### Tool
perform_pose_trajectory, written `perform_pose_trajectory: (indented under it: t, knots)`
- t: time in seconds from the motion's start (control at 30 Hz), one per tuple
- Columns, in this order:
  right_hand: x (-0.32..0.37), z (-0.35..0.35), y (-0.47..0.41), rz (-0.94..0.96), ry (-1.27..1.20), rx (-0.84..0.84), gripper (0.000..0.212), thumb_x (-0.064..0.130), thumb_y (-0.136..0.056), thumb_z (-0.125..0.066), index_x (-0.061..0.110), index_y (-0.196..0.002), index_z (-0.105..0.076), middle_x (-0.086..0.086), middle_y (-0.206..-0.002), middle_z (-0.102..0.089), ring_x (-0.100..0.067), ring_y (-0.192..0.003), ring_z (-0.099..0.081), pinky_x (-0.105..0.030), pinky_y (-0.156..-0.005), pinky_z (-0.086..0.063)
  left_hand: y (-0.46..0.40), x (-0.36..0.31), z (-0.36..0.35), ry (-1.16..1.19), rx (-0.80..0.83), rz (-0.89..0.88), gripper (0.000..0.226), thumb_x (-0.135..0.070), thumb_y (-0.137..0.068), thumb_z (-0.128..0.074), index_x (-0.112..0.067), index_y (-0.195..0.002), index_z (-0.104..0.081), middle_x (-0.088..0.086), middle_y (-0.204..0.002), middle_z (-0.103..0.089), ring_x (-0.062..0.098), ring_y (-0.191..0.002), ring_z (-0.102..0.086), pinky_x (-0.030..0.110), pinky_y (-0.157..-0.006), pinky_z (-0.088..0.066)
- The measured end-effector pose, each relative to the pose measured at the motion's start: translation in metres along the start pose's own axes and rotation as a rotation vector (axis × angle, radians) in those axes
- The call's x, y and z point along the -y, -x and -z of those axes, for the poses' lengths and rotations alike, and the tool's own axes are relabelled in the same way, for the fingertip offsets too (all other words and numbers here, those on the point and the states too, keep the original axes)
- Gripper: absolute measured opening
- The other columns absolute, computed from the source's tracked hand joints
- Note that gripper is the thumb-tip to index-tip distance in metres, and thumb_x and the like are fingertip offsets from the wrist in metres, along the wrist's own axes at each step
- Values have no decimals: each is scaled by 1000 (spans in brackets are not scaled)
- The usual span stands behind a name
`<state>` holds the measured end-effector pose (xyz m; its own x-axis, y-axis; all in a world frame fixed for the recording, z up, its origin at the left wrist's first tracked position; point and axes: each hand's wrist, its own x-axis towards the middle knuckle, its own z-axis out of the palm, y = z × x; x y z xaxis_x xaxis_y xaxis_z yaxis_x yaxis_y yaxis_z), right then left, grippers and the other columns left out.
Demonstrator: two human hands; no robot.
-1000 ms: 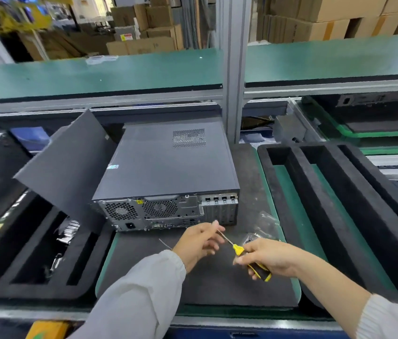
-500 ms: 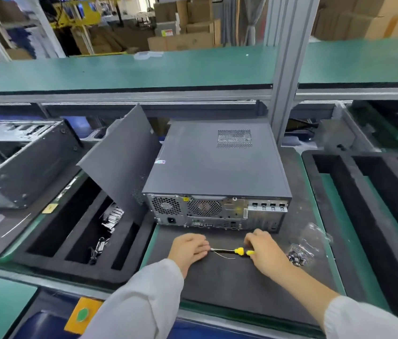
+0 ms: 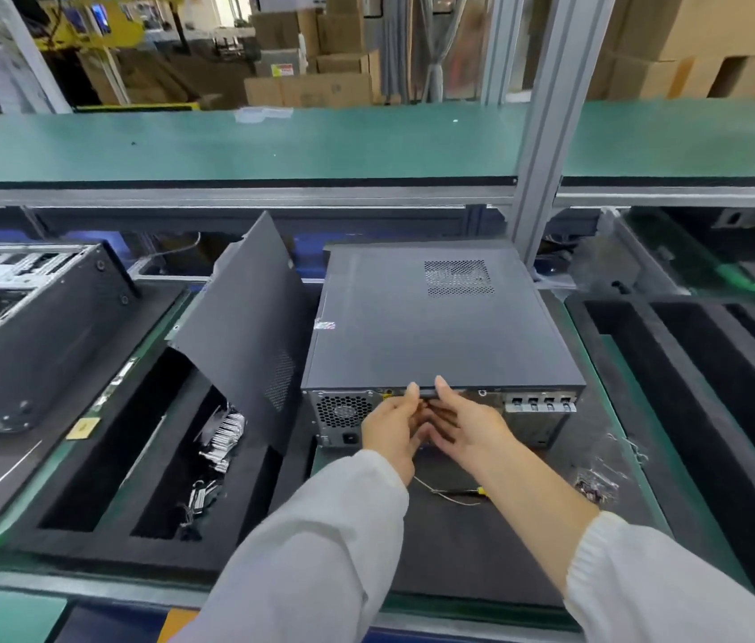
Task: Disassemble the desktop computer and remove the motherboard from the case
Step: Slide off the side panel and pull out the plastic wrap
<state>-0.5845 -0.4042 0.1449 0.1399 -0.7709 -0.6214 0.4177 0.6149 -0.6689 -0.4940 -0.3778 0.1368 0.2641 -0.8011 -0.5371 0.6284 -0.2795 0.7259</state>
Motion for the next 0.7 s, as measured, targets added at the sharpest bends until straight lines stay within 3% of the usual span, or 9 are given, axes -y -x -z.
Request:
perform_pose_trajectory:
  t: [0.1, 0.23, 0.7]
  knots:
    - [-6, -4, 1, 103, -76, -39, 20, 19, -84, -70, 3, -95, -61, -8, -80, -64, -17, -73, -61, -26, -66, -50, 3, 7, -3, 38, -33, -78, 21, -15, -92, -62, -7, -73, -57, 5, -66, -59, 11, -59, -56, 19, -54, -50]
    - [-21, -2, 6, 226, -146, 19, 17, 16, -88, -65, 5, -77, -56, -9, -77, -60, -18, -74, -59, -27, -75, -50, 2, 11, 0, 12, -28, -113, 18, -15, -93, -61, -6, -77, -61, 4, -68, -62, 11, -62, -59, 22, -62, -53]
    - [-35, 1, -3, 329, -161, 70, 16, 18, -90, -60, 8, -77, -61, -5, -72, -64, -16, -75, -62, -29, -73, -50, -4, 21, 3, 51, -20, -161, 20, -14, -93, -60, 1, -80, -60, 14, -80, -63, 19, -77, -64, 29, -73, -57]
